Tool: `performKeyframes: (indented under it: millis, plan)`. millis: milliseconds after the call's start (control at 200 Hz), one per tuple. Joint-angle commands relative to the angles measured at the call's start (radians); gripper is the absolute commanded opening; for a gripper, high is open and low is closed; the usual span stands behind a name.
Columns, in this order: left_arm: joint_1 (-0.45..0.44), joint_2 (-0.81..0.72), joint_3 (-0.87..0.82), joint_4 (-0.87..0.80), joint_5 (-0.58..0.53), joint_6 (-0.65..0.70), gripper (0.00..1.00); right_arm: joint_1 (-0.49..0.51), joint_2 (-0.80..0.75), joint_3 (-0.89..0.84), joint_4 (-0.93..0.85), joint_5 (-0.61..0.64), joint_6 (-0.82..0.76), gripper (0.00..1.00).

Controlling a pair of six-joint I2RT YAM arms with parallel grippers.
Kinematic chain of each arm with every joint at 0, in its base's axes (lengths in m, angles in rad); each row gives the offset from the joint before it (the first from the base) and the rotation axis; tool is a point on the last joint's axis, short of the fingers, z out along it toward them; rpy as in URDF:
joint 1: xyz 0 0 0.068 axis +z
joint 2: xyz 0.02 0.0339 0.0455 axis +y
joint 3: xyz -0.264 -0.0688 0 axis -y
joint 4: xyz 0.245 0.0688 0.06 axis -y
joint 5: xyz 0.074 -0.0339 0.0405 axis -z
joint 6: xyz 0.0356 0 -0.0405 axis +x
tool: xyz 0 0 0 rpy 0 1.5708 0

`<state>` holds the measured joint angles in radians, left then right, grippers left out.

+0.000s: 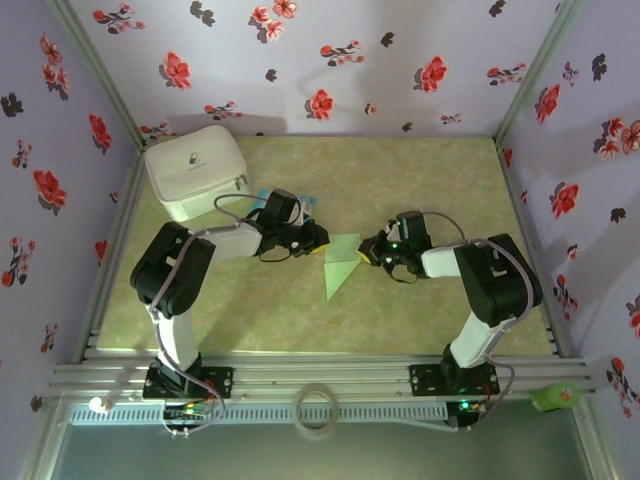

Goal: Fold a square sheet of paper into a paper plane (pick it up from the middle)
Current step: Fold the wing for the fifth time at the center of the table.

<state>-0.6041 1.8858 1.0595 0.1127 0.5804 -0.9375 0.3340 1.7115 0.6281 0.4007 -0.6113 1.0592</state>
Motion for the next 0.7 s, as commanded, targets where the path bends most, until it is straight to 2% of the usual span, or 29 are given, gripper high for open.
performKeyframes:
  millis: [0,320,695]
  plan:
    - [-0.005,0.05,0.037,0.026,0.038,-0.014,0.16,0.014,-0.024,-0.006,0.039,0.033,0.033,0.07]
    - [-0.005,0.137,0.068,0.056,0.049,-0.024,0.11,0.02,-0.031,-0.007,0.022,0.021,0.025,0.11]
    - [-0.006,0.178,0.054,0.019,0.027,0.029,0.09,0.014,-0.024,0.054,-0.077,-0.065,-0.084,0.21]
